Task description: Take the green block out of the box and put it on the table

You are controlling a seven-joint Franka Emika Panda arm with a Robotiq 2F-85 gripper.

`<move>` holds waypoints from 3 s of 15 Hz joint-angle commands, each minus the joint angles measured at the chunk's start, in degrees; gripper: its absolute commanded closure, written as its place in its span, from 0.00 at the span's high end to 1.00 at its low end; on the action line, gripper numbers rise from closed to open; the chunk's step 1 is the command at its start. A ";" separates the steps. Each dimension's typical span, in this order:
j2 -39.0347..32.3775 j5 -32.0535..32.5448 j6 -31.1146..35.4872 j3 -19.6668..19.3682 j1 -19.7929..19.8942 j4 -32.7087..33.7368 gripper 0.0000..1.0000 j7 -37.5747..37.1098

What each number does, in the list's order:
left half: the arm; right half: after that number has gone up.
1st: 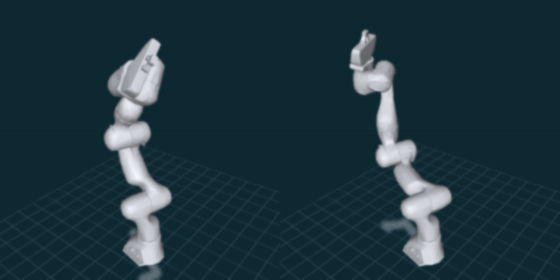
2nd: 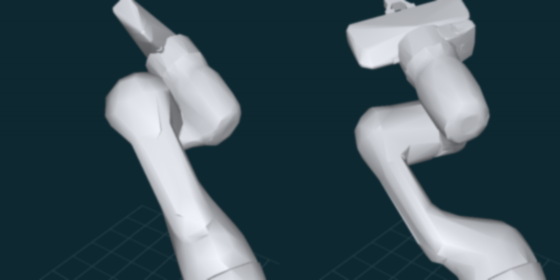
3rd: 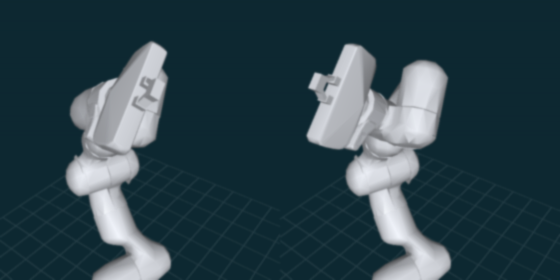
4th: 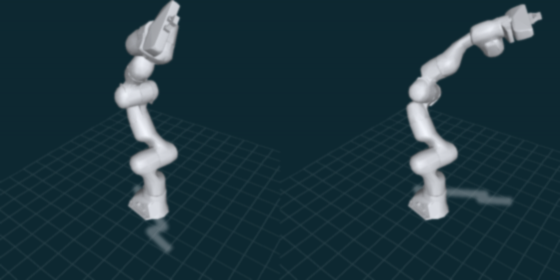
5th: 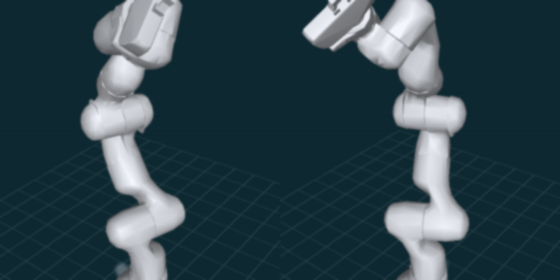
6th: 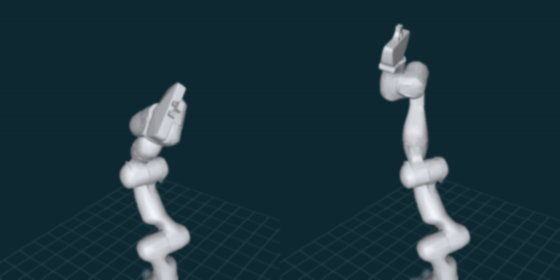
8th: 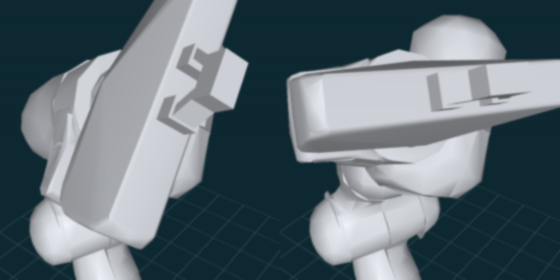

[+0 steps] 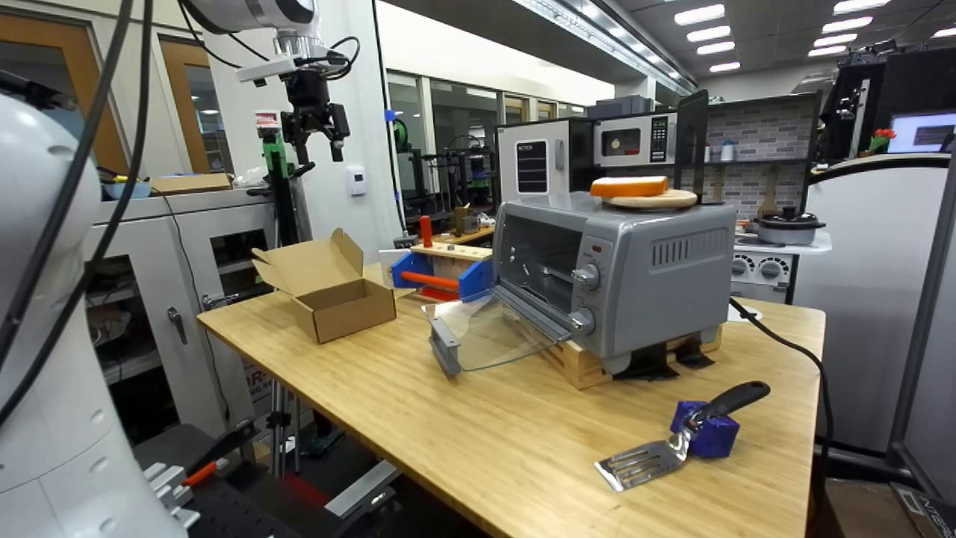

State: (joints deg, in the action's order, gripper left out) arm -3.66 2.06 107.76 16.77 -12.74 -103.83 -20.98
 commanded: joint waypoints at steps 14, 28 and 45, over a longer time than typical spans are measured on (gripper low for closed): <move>-2.66 -0.49 -0.11 -1.28 -1.50 0.74 1.00 0.71; -7.44 -5.11 1.04 -1.57 -2.51 0.44 1.00 2.33; -7.73 -5.47 0.58 -2.04 -2.96 0.35 1.00 0.87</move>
State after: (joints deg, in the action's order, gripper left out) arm -11.35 -3.23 108.57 15.76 -14.71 -103.73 -20.21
